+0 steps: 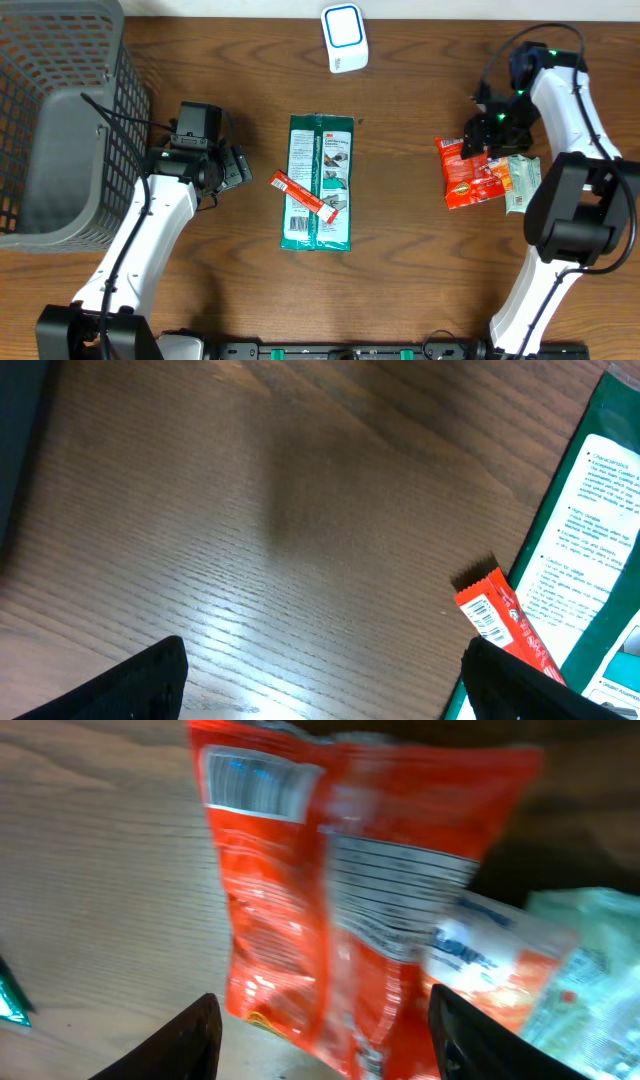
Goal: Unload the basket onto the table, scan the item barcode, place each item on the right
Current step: 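Open the right gripper and move it right over the wipes pack, then grasp the orange Kleenex tissue pack with the right gripper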
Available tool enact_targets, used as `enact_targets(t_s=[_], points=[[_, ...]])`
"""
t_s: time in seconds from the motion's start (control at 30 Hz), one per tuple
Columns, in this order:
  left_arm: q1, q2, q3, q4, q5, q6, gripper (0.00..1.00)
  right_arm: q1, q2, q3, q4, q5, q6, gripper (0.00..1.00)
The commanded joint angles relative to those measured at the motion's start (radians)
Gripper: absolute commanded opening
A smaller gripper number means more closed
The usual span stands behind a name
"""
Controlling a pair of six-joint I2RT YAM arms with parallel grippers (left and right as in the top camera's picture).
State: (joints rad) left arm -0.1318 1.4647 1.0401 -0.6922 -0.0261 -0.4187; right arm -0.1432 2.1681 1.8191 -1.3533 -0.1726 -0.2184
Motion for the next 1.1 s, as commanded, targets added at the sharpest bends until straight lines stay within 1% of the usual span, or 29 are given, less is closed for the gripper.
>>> enact_targets(t_s=[0.0,0.2,0.3,0.37,0.53,0.73,0.87,1.07], points=[[0.003,0.005,0.011,-0.003,-0.008,-0.005,0.89,-0.072,-0.051,0.024,0.000,-0.032,0.002,0.63],[0.003,0.005,0.011,-0.003,-0.008,-0.005,0.89,-0.162,-0.055,0.023,-0.027,-0.018,0.001,0.68],[0.003,0.005,0.011,-0.003,-0.008,-0.005,0.88,-0.190,-0.055,0.022,-0.028,-0.014,0.001,0.67],[0.003,0.005,0.011,-0.003,-0.008,-0.005,0.89,-0.198,-0.055,0.008,-0.031,-0.019,0.001,0.63],[0.003,0.005,0.011,-0.003,-0.008,-0.005,0.89,-0.195,-0.055,-0.044,-0.018,-0.005,0.000,0.58],[0.003,0.005,0.011,-0.003,-0.008,-0.005,0.88,-0.194,-0.055,-0.136,0.089,-0.004,0.000,0.52],[0.003,0.005,0.011,-0.003,-0.008,-0.005,0.89,-0.191,-0.055,-0.179,0.148,-0.047,-0.008,0.47],[0.003,0.005,0.011,-0.003,-0.008,-0.005,0.88,-0.189,-0.055,-0.219,0.198,-0.063,-0.007,0.34]])
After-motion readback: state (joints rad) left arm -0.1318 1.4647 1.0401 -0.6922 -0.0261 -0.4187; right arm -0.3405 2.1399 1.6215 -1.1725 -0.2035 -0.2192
